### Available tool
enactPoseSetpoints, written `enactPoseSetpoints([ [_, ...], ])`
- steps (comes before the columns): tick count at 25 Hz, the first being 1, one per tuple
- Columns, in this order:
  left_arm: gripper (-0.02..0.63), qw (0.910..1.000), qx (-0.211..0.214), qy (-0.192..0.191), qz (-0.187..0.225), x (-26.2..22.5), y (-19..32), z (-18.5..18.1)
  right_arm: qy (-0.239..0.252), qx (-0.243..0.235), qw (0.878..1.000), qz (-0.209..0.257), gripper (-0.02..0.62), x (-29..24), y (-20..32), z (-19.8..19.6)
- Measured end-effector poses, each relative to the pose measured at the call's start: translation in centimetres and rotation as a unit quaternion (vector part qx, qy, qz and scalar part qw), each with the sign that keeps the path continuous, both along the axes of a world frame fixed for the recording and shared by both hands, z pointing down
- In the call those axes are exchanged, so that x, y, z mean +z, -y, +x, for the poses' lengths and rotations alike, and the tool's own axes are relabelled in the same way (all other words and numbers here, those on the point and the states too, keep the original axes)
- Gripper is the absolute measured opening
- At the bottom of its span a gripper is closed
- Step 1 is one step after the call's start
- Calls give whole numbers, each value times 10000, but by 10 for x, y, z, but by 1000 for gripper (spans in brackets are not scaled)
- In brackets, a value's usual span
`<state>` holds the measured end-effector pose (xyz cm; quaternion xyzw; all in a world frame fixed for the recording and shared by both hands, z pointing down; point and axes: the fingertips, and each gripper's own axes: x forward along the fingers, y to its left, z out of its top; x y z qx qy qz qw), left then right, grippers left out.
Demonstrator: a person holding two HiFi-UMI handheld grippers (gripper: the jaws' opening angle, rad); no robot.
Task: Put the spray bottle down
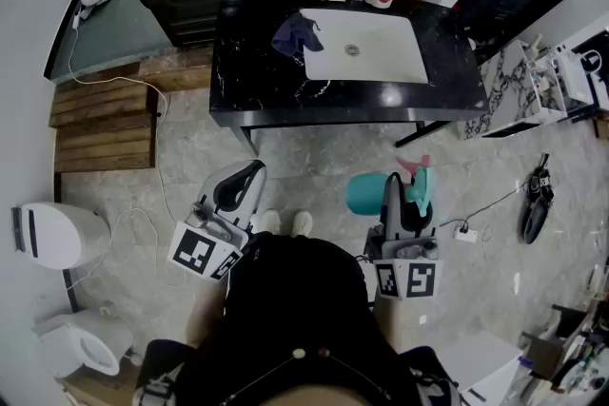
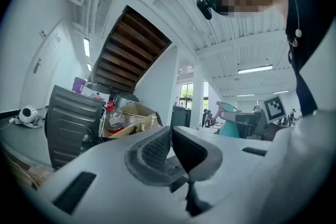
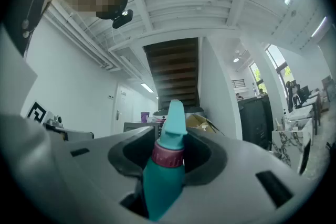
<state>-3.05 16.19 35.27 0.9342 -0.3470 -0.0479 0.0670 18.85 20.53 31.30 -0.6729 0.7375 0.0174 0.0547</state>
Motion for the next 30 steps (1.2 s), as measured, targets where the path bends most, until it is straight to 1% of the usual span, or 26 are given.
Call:
enactPoseSetpoints([
  [5,16,10000,6,53,15,4,-3,-1,-13,-81,10000,-27,153,4,-2,-7],
  [16,16,10000,-32,90,-24,7,-5,-3,11,-164,9998,-104,153,7,-2,-10],
  [24,16,9995,-199,172,-193,16,-9,-18,-22,-601,9979,-243,155,16,7,-38],
  [30,17,9991,-313,208,-219,15,-8,-36,-7,-928,9951,-339,155,22,13,-65],
])
